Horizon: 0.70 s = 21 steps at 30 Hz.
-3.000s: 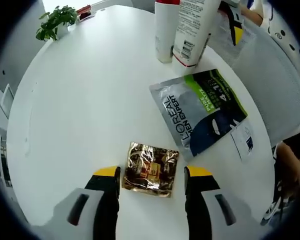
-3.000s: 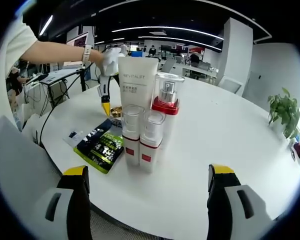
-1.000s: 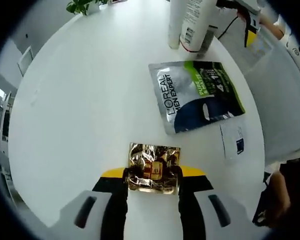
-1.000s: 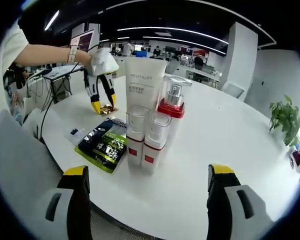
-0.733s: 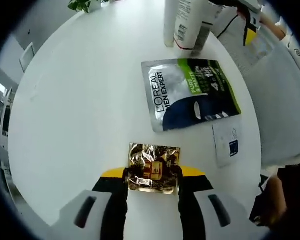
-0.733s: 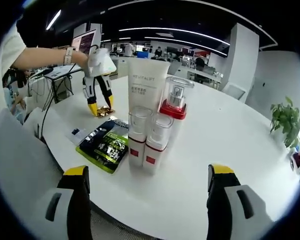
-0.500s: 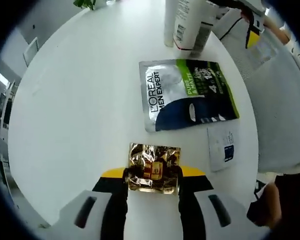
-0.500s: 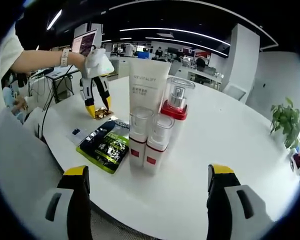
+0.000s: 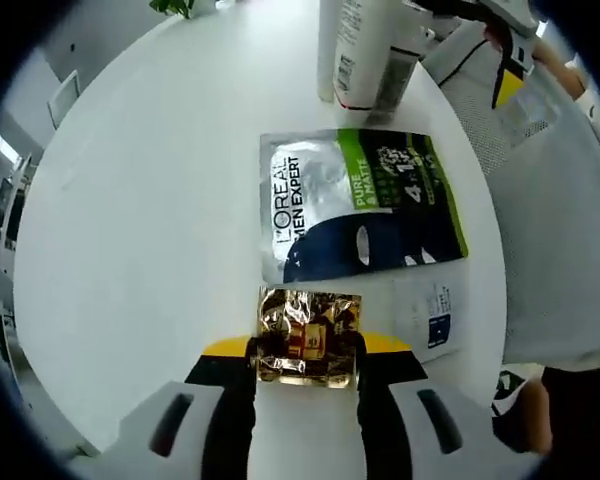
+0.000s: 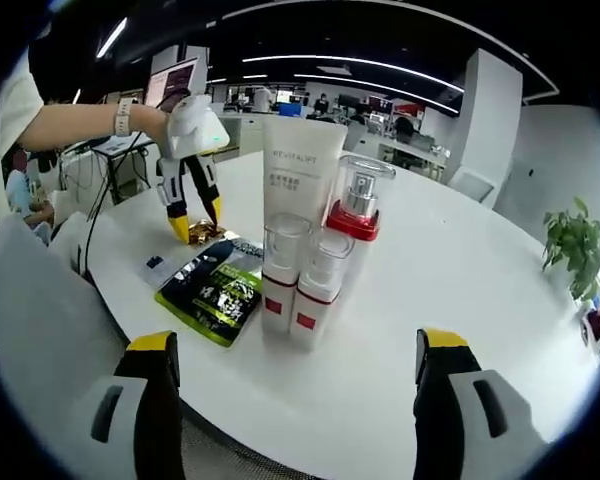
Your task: Arrange the skincare products in the storage area until every visible bottle or jar stands upright without overlapping.
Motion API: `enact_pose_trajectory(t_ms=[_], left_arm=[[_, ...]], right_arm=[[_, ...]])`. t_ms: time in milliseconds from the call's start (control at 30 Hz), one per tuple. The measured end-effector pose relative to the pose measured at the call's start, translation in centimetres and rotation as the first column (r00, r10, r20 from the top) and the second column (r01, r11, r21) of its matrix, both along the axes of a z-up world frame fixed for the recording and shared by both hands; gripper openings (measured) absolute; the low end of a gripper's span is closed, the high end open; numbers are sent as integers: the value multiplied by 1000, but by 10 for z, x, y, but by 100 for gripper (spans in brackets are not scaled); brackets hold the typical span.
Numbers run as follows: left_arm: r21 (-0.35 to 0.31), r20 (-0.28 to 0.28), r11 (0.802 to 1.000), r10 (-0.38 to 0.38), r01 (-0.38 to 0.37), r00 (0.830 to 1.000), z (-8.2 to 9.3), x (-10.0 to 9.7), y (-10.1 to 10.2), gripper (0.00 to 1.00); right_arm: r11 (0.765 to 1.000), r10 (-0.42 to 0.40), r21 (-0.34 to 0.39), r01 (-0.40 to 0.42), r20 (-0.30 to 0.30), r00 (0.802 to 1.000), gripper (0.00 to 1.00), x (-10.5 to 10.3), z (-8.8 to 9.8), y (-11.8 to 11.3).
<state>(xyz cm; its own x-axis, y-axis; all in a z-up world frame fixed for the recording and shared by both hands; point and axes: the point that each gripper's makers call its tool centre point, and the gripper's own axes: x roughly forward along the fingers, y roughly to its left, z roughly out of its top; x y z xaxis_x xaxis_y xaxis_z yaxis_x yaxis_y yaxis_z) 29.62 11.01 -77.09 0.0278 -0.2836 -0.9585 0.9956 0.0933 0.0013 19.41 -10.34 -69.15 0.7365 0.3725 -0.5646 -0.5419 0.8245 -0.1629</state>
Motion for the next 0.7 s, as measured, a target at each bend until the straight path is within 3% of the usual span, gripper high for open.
enact_pose_trajectory(t_ms=[700], left_arm=[[-24,-25,998,60,-60,998,3,-11,-14,34]], right_arm=[[1000,15,-12,-15,-8,1000,97,0,-3,2]])
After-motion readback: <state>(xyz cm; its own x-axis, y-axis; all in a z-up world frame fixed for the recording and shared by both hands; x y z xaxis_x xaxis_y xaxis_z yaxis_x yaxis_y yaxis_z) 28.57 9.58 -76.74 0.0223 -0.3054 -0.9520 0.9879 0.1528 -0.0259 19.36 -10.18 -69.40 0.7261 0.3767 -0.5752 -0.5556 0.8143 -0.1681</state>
